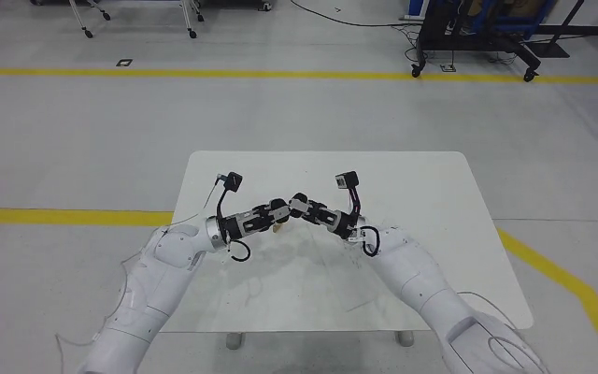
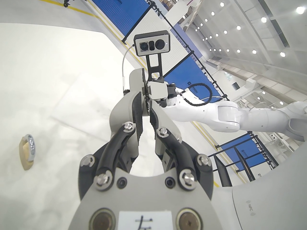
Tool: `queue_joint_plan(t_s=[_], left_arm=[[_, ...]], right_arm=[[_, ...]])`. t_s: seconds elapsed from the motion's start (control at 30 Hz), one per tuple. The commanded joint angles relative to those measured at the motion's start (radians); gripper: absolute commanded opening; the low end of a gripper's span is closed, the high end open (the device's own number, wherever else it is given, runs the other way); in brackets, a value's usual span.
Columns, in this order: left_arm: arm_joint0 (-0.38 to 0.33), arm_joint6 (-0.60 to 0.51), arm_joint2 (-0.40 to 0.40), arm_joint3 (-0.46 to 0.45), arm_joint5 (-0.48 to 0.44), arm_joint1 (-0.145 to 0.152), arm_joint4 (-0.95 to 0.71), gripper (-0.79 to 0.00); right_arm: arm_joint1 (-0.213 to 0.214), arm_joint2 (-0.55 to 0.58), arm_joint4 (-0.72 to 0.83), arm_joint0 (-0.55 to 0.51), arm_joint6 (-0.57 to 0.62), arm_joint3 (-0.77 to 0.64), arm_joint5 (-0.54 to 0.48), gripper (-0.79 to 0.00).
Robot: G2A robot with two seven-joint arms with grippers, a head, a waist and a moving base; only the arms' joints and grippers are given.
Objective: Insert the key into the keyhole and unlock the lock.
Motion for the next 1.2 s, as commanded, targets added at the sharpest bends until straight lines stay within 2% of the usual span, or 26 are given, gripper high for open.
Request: queue_joint_plan(t_s=[0.0,0.53,0.97,1.0,1.17], left_arm=[[-0.002,0.003,0.002,0.001,0.009,0.000,0.001,-0.785],[-0.008,0.034,0.010,0.000,0.037,0.004,0.038,-0.785],[-0.008,0.049,0.018,-0.004,0.037,0.006,0.053,-0.785],[-0.008,0.049,0.018,-0.004,0.037,0.007,0.053,-0.785],[-0.009,0.050,0.019,-0.004,0.038,0.008,0.053,-0.785]], right_arm=[[-0.006,0.010,-0.014,0.001,0.000,0.007,0.000,-0.785],[-0.037,0.096,-0.168,0.003,-0.027,0.043,0.000,-0.785],[-0.057,0.135,-0.186,0.003,-0.011,0.062,0.000,-0.785],[-0.058,0.138,-0.186,0.003,-0.008,0.063,0.000,-0.693],[-0.062,0.147,-0.187,0.002,0.000,0.067,0.000,-0.625]])
